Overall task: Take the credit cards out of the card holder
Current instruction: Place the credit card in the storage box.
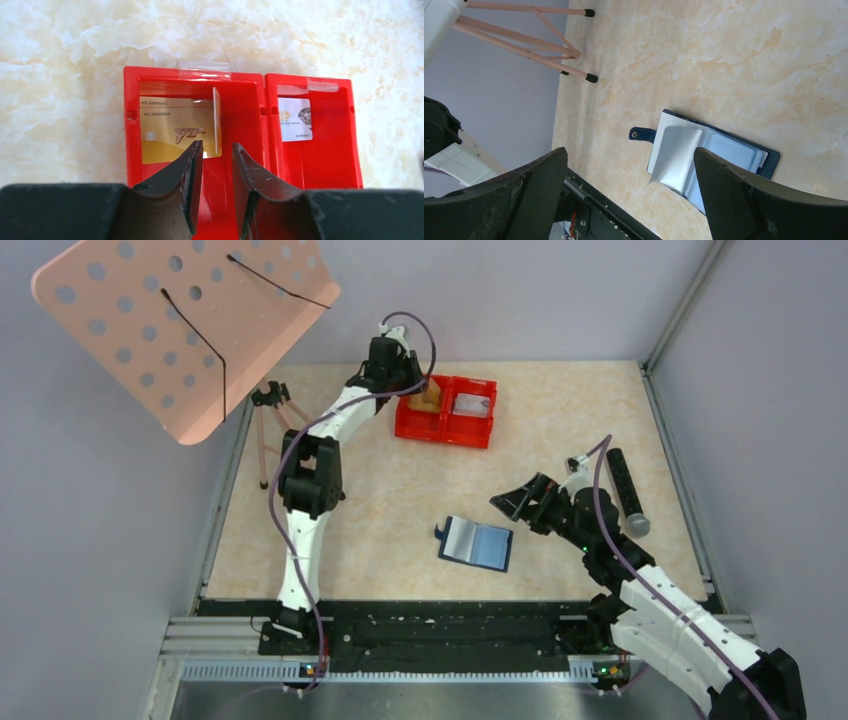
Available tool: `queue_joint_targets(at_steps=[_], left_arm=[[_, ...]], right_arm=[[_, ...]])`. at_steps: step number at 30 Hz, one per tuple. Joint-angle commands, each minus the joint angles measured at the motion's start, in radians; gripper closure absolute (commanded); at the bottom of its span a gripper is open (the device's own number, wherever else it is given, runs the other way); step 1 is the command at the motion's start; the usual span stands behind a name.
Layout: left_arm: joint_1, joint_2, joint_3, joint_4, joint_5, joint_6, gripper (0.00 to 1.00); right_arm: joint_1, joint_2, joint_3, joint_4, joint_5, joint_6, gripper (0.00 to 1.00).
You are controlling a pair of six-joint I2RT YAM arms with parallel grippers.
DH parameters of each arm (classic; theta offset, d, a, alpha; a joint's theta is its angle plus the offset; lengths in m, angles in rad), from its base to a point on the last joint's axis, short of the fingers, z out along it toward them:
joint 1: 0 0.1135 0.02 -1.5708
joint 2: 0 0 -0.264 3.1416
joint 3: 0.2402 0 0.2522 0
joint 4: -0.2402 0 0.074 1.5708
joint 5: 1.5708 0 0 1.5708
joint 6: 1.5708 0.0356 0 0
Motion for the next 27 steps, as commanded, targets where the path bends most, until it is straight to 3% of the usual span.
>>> queue_joint_targets(at_steps=[1, 9, 27], left_arm=[[0.005, -0.075, 0.004, 0.056, 0.063, 0.025, 0.67], [0.005, -0.017, 0.010, 0.122, 0.194, 0.013, 0.64], [0.021, 0.057, 0.071, 0.052, 0.044, 0.047, 0.65]], right_arm=[[0.001, -0.009, 0.037, 0.046, 0.005, 0.007, 0.03], [0.001, 0.012, 0.040, 0.060, 0.007, 0.005, 0.03], [0.001, 0.053, 0.067, 0.069, 0.005, -0.003, 0.03]])
